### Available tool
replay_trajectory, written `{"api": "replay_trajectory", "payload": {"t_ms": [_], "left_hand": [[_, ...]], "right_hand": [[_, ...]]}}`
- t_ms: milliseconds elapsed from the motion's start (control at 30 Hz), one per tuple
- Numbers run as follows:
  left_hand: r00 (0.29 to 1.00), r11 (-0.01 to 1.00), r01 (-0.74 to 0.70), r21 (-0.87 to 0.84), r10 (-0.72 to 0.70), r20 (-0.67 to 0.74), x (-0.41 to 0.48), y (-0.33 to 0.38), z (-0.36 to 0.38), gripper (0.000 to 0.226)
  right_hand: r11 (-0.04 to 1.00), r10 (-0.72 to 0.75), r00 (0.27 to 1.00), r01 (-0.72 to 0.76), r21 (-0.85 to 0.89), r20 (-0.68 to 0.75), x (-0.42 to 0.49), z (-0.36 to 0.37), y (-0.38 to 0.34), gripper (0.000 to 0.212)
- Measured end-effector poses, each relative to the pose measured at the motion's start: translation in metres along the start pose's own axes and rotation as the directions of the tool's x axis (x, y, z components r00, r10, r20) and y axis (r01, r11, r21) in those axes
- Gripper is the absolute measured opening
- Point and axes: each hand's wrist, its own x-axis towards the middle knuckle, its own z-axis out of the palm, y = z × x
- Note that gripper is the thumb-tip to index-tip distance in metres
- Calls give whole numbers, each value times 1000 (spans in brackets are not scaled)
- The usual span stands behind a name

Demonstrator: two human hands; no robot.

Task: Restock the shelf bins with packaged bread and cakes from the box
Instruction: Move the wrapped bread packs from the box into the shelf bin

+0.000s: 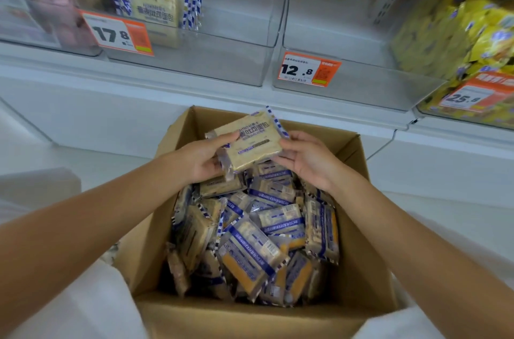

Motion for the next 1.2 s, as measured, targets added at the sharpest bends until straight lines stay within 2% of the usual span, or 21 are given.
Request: {"api": "replay_trajectory", "payload": {"t_ms": [100, 167, 200, 267, 333, 367, 433, 467, 533, 600, 667, 733, 767, 833, 867, 900, 967, 1033, 1100, 1167, 1200], "left_hand": [[994, 994, -19, 104, 8, 110, -7, 2, -10, 39], [996, 976, -80, 204, 69, 59, -7, 4, -23, 45], [993, 964, -116, 240, 117, 10, -8, 4, -30, 43], [982, 947, -149, 285, 175, -67, -8, 5, -44, 28], [983, 942, -131, 309, 164, -86, -11, 2, -57, 17], [983, 938, -127, 323, 162, -85, -12, 1, -63, 17], [985, 933, -122, 340, 155, -70, -15, -2, -70, 22], [986, 930, -123, 347, 153, -60, -16, -2, -72, 24], [987, 923, -131, 361, 157, -44, -16, -2, -75, 28], [984, 911, -135, 391, 169, -54, -16, -1, -74, 27], [978, 897, -134, 421, 187, -87, -14, -1, -71, 25], [977, 888, -151, 434, 202, -74, -13, -2, -65, 25], [978, 886, -164, 433, 205, -50, -13, -3, -60, 28], [987, 902, -151, 405, 160, 10, -11, -7, -48, 46], [992, 919, -126, 374, 113, 56, -10, -8, -39, 55], [990, 936, -107, 336, 70, 118, -12, -10, -28, 59], [976, 970, -85, 228, 36, 214, -10, -12, -12, 60], [981, 993, -54, 108, 33, 191, -12, -11, -2, 51], [992, 999, -43, 25, 40, 123, -11, -10, -1, 39], [993, 999, -43, -30, 46, 108, -9, -8, -1, 31], [990, 998, -53, -30, 57, 132, -8, -7, -1, 29]], "right_hand": [[996, 72, 997, -70, -49, 33, 1, 2, 19, 22], [957, 110, 994, -105, -270, 7, 7, 3, 35, 37], [885, 114, 993, -112, -452, -22, 10, 3, 45, 43], [628, 160, 986, -140, -765, -48, 15, 3, 68, 52], [381, 296, 955, -137, -915, -19, 16, 6, 96, 54], [311, 362, 932, -124, -942, -4, 16, 8, 110, 48], [216, 426, 904, -124, -968, -20, 14, 8, 134, 17], [213, 403, 915, -129, -969, -33, 15, 7, 141, 29], [293, 366, 930, -160, -943, -44, 19, 4, 139, 47], [375, 271, 961, -161, -913, -59, 21, 3, 113, 38], [429, 68, 992, -129, -894, -110, 22, 1, 74, 19], [477, -186, 966, -73, -876, -181, 20, -2, 37, 17], [542, -270, 941, -29, -840, -206, 17, -1, 22, 18], [704, -309, 934, 96, -704, -181, 9, 7, 2, 15], [766, -275, 955, 146, -625, -114, 4, 16, -2, 13], [783, -222, 975, 171, -598, -11, -3, 28, -4, 14], [709, -113, 973, 220, -670, 199, -13, 47, -2, 17], [658, -111, 950, 290, -695, 291, -13, 50, 3, 23], [668, -223, 952, 307, -678, 211, -8, 42, 2, 30], [666, -278, 961, 191, -721, -2, -2, 28, -3, 45], [665, -241, 968, 110, -739, -73, 0, 22, -4, 56]]}}
